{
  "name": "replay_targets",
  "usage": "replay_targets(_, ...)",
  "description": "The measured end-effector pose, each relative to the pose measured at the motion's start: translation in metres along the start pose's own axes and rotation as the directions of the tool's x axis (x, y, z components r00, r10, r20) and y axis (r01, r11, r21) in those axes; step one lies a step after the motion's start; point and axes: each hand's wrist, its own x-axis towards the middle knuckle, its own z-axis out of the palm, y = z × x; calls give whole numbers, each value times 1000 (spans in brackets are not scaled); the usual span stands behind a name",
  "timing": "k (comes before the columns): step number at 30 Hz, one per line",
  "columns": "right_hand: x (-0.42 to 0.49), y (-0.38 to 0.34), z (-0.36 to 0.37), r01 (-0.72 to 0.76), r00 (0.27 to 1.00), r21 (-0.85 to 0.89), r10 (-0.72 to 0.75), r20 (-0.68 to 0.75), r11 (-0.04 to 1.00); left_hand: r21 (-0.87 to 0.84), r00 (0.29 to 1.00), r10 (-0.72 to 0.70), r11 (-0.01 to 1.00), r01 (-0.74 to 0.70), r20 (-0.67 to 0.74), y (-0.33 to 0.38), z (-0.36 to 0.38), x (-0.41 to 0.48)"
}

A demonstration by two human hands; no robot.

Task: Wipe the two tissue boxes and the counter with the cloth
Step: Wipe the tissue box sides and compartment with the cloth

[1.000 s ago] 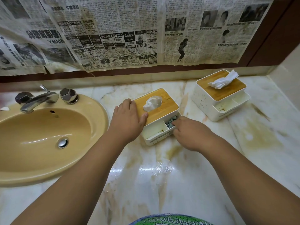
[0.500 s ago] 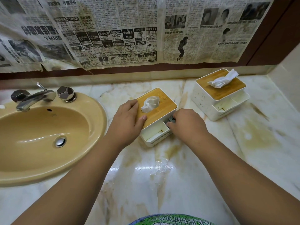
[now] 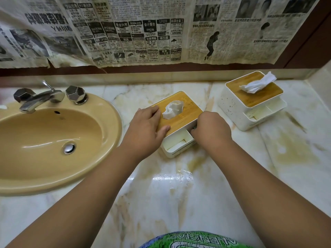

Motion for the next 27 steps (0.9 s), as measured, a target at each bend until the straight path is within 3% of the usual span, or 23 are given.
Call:
replay_targets(14,7,10,8,45,998,96,-48,32,994,-155,999,-40,987,36,-25,-1,5,0)
replay_targets(17,10,14,5,19,998,211,-31,51,977,-162,999,-40,986,34,-36,-1,5,0)
replay_targets(23,8,22,-5,-73,994,531,20,105,844,-167,999,-50,985,46,-22,-1,3,2)
replay_targets(27,5,30,-11,-137,990,704,80,114,697,-162,999,-53,985,52,0,-1,-1,2)
